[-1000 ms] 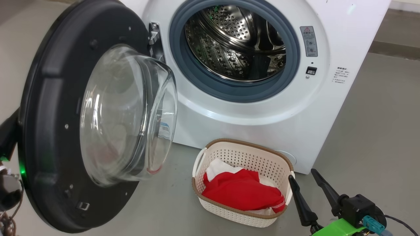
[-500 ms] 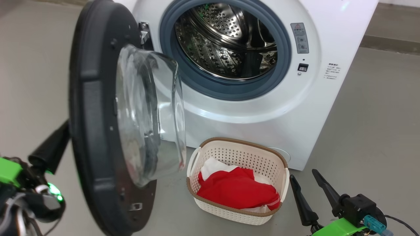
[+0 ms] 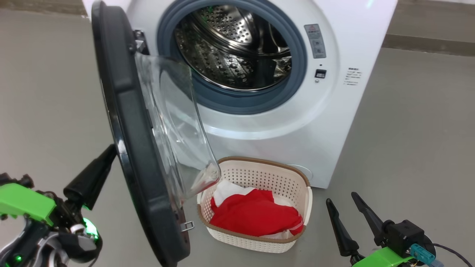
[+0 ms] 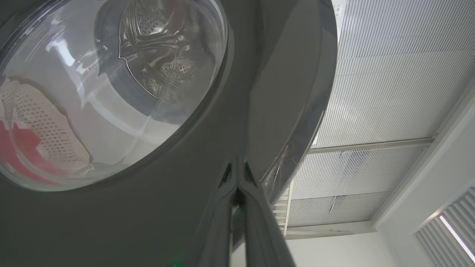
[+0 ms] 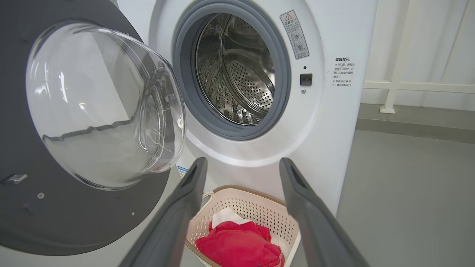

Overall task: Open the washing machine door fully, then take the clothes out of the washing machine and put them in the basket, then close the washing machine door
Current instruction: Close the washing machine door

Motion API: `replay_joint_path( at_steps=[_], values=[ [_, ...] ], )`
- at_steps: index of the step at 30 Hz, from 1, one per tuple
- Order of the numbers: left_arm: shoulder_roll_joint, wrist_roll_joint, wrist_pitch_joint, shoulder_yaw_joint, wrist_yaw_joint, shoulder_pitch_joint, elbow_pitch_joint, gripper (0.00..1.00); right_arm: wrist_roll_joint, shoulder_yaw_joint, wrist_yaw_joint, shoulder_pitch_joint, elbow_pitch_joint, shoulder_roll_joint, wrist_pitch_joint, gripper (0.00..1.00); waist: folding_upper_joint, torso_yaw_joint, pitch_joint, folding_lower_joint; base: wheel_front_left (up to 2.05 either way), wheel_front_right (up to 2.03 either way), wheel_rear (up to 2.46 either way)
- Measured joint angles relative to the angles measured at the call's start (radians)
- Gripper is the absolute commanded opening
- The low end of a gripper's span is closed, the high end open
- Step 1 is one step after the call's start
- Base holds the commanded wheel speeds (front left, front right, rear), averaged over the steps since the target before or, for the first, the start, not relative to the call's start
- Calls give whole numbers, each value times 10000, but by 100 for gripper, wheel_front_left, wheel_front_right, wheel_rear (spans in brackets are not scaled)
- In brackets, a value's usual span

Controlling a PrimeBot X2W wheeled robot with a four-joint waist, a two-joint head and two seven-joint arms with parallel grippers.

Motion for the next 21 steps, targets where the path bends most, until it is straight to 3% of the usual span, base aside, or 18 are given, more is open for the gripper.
replay_joint_path(
  at_steps=[6, 21],
  values=[
    [15, -245, -222, -199, -19, 176, 31, 0, -12, 0, 0, -1, 0, 0, 0, 100, 0, -361, -20, 0, 0, 0, 0],
    [15, -894, -633, -623, -539, 178, 332, 0, -96, -65, 0, 0, -2, 0, 0, 100, 0, -953, -29, 0, 0, 0, 0]
  ],
)
